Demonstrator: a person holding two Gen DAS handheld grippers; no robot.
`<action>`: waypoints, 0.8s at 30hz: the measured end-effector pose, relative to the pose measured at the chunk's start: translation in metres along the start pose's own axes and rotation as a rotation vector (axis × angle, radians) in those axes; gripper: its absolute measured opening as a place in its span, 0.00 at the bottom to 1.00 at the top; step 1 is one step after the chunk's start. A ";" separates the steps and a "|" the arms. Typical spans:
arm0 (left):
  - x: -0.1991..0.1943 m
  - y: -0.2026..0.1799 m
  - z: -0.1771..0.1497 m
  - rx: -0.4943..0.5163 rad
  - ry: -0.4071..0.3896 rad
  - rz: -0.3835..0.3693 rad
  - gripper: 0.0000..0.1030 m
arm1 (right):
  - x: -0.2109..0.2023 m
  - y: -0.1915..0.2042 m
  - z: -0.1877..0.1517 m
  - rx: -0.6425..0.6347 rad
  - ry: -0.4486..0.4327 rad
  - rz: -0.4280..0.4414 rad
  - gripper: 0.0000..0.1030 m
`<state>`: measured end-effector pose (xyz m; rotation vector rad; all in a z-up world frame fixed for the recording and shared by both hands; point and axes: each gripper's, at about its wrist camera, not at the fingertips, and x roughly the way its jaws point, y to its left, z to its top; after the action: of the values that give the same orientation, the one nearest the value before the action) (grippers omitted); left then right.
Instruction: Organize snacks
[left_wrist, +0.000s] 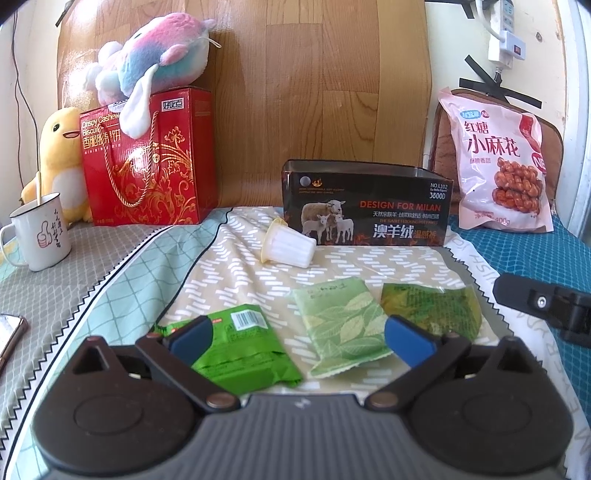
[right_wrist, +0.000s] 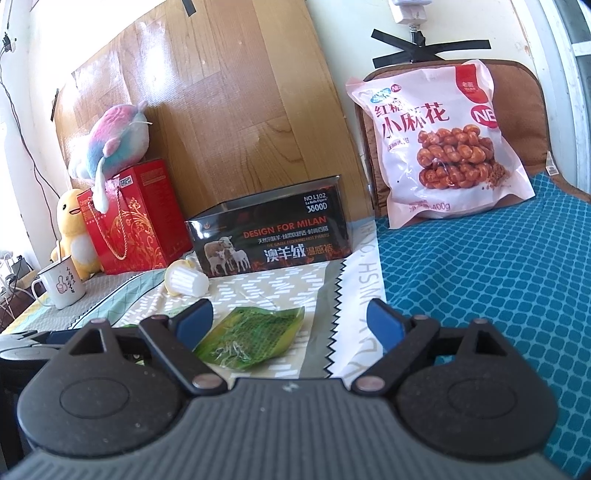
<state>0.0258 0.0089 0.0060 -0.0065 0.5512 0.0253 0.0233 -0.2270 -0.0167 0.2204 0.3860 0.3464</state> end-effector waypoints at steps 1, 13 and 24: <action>0.000 0.000 0.000 -0.001 0.001 0.000 1.00 | 0.000 0.000 0.000 -0.001 0.001 0.001 0.89; -0.001 0.004 -0.001 -0.025 0.001 -0.006 1.00 | 0.001 0.001 0.000 -0.004 0.005 0.000 0.90; -0.048 0.096 -0.002 -0.180 -0.015 -0.088 0.99 | 0.000 0.003 -0.001 -0.021 0.009 0.018 0.90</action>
<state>-0.0188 0.1040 0.0293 -0.2061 0.5319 -0.0108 0.0225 -0.2236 -0.0164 0.2014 0.3893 0.3689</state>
